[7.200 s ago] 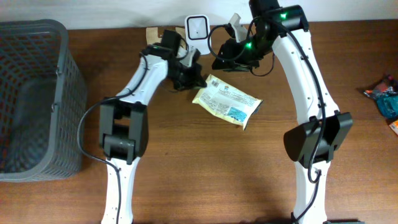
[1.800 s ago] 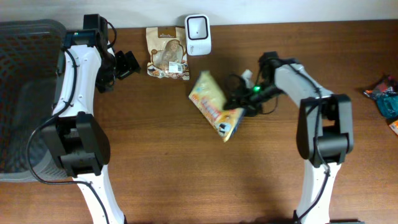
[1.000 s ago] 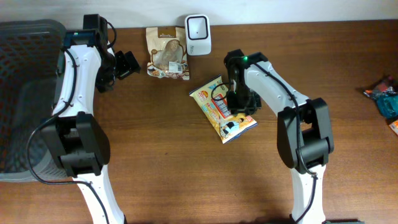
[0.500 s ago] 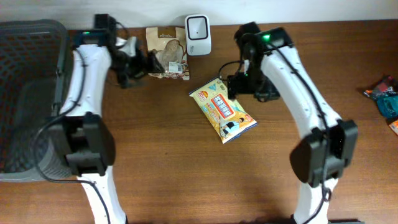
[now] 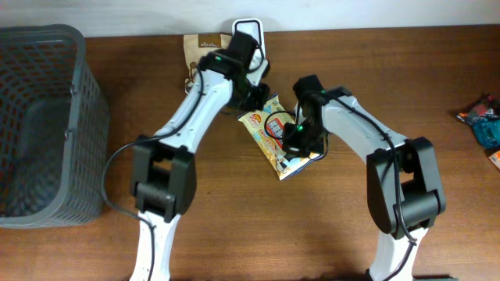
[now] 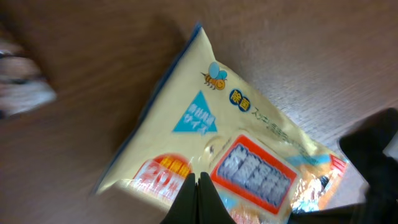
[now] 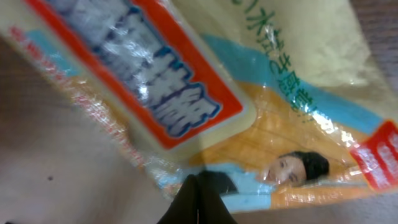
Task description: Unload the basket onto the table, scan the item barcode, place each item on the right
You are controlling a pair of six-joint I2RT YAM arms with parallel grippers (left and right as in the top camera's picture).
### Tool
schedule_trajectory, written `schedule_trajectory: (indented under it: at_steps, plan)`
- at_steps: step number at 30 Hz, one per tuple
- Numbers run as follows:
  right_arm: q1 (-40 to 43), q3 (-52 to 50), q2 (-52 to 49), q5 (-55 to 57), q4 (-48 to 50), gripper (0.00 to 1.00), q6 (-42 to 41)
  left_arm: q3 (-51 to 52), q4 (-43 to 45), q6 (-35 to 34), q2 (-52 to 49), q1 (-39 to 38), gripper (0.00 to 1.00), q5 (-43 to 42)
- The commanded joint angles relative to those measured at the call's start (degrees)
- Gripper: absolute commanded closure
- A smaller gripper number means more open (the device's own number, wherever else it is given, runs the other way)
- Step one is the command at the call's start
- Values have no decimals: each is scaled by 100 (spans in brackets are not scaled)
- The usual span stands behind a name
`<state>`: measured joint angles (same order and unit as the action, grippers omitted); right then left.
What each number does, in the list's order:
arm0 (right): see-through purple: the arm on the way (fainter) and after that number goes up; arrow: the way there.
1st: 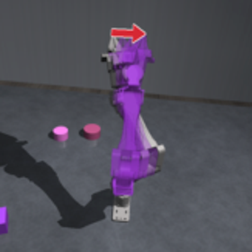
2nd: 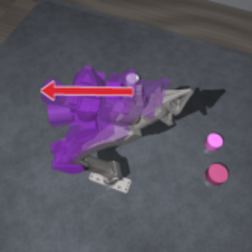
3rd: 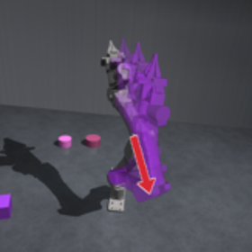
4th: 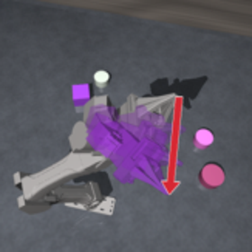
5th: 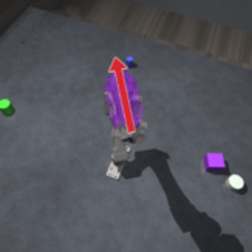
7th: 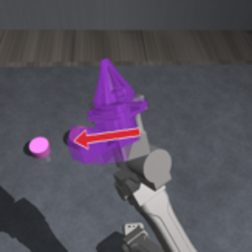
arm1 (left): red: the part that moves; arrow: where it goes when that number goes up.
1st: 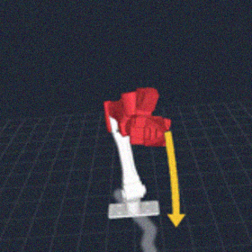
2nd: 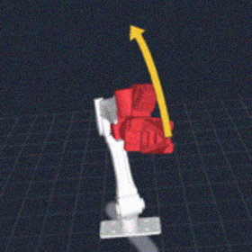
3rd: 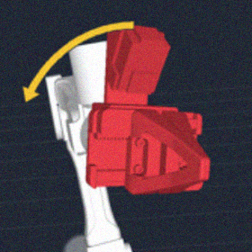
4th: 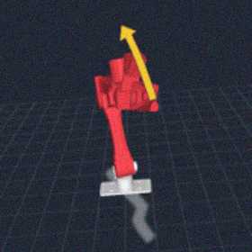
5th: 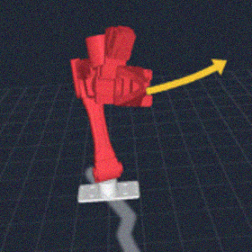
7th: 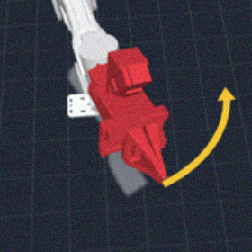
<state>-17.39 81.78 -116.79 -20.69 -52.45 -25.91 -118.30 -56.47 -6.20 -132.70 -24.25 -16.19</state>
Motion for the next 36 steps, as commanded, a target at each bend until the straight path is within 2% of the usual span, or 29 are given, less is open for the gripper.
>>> schedule_trajectory:
  at_steps: [1,2,5,7,10,14,18,19,20,21,22,23,24,25,26,28,29,31,36]
  plan:
    - [22,-415,-72,15,437,96,-570,52,188,70,-557,-9,100,-356]
    - [22,-527,-83,76,590,96,-662,52,260,70,-678,-9,100,-323]
    - [28,-586,-87,597,643,96,-763,52,278,44,-916,7,100,562]
    - [153,-579,-87,861,625,96,-754,52,-96,-284,-968,7,100,1609]
    - [494,-374,-87,868,625,96,-291,37,-704,-909,-927,7,100,2365]
    - [708,195,-87,833,623,92,592,28,-1613,-1530,-811,2,100,2253]
    - [732,1255,-87,802,50,84,872,28,-1891,-1523,-149,15,100,1897]
    - [721,1491,-87,651,-166,74,920,28,-1790,-1523,42,63,100,1897]
    - [697,1624,-87,310,-229,53,922,28,-1690,-1526,170,146,100,1897]
    - [673,1657,-87,109,-219,27,918,28,-1631,-1526,227,225,100,1897]
    - [649,1655,-87,13,-210,7,914,28,-1596,-1530,258,337,100,1895]
    - [614,1655,-87,-20,-212,1,896,28,-1580,-1530,258,439,96,1893]
    - [566,1655,-87,-13,-212,2,903,28,-1582,-1543,256,610,70,1891]
    - [501,1655,-87,-11,-127,1,1038,28,-1585,-1545,256,855,26,1836]
    - [468,1655,-87,-13,-50,2,1631,28,-1596,-1545,256,1025,18,1722]
    - [378,1655,-87,11,-7,2,4046,28,-1657,-1545,254,1357,1,1414]
    - [326,1655,-90,17,35,2,4656,28,-1648,-1545,254,1443,1,1399]
    - [214,1655,-90,31,238,2,5335,28,-1620,-1545,254,1530,1,1399]
    - [-365,1556,-199,28,363,2,8164,28,-1615,-1543,254,1624,1,1467]
